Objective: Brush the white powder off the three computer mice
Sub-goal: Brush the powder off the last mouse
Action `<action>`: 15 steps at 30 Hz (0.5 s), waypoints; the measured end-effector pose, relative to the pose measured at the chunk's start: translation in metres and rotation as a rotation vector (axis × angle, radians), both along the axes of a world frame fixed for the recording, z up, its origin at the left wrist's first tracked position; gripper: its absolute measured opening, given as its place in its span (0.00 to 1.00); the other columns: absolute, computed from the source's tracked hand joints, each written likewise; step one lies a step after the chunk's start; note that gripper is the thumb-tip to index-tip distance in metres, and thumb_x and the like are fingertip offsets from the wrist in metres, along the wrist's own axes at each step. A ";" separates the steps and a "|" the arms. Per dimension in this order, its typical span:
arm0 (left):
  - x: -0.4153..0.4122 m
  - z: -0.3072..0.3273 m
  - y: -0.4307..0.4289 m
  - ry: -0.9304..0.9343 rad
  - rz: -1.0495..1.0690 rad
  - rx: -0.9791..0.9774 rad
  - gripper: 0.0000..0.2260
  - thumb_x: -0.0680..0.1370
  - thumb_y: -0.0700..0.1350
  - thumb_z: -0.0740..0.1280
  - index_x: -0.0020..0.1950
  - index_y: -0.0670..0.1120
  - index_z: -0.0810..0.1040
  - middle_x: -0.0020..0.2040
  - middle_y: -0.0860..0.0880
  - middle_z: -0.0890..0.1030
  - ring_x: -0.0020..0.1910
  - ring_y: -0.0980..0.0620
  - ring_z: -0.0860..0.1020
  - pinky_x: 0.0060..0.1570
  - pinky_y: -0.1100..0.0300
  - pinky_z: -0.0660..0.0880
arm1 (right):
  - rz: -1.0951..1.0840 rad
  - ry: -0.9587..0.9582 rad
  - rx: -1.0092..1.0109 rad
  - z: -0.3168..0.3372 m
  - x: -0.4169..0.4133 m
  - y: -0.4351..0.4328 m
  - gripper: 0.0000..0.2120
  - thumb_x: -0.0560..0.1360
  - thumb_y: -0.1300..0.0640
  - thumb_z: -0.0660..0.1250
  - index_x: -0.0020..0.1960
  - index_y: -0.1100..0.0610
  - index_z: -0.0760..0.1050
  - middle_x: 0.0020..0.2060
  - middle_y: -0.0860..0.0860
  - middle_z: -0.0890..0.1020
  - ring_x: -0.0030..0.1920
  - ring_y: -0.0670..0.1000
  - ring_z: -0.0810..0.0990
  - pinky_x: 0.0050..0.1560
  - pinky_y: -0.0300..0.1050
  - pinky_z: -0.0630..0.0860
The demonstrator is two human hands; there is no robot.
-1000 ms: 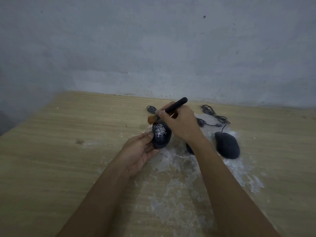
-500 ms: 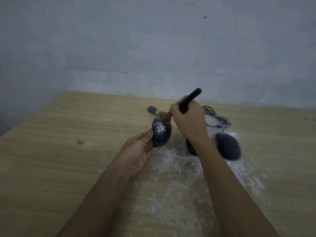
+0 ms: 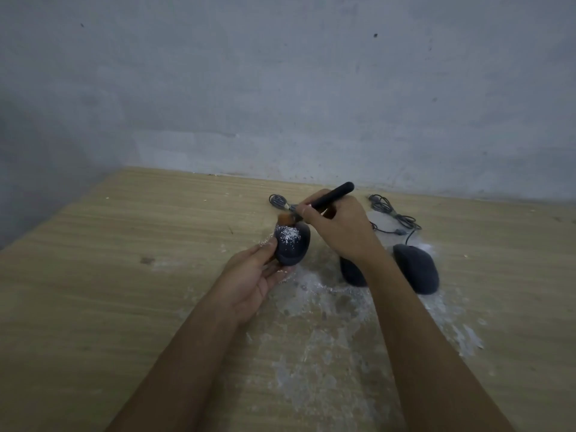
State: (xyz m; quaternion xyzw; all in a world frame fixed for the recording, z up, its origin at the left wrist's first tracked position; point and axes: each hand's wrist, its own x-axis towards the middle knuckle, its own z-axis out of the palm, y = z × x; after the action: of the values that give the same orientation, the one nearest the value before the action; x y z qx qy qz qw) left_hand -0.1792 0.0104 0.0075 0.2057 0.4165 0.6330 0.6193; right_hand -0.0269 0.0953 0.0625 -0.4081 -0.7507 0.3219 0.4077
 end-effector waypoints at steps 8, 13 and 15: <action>-0.002 -0.001 0.001 -0.003 0.007 0.009 0.08 0.81 0.41 0.64 0.56 0.39 0.79 0.47 0.43 0.87 0.43 0.51 0.86 0.36 0.61 0.81 | -0.010 0.050 0.010 0.005 0.005 0.001 0.05 0.79 0.51 0.70 0.45 0.48 0.82 0.38 0.43 0.83 0.39 0.39 0.79 0.39 0.32 0.74; -0.002 -0.001 0.001 0.003 0.005 -0.008 0.10 0.82 0.41 0.64 0.59 0.38 0.78 0.50 0.42 0.87 0.46 0.50 0.86 0.39 0.59 0.82 | 0.007 0.065 -0.038 0.004 0.005 0.002 0.09 0.78 0.56 0.69 0.39 0.51 0.78 0.24 0.40 0.75 0.27 0.40 0.71 0.29 0.34 0.68; -0.002 0.001 0.001 -0.003 0.018 -0.006 0.09 0.82 0.42 0.64 0.58 0.38 0.79 0.49 0.43 0.87 0.44 0.51 0.86 0.36 0.61 0.81 | 0.013 0.104 -0.005 0.005 0.006 0.000 0.07 0.79 0.55 0.69 0.41 0.50 0.80 0.27 0.38 0.78 0.30 0.39 0.74 0.32 0.31 0.70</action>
State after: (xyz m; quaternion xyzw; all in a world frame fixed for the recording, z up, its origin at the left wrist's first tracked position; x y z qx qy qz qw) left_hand -0.1809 0.0115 0.0084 0.1993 0.4194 0.6376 0.6147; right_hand -0.0208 0.0958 0.0678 -0.3868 -0.7303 0.3471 0.4432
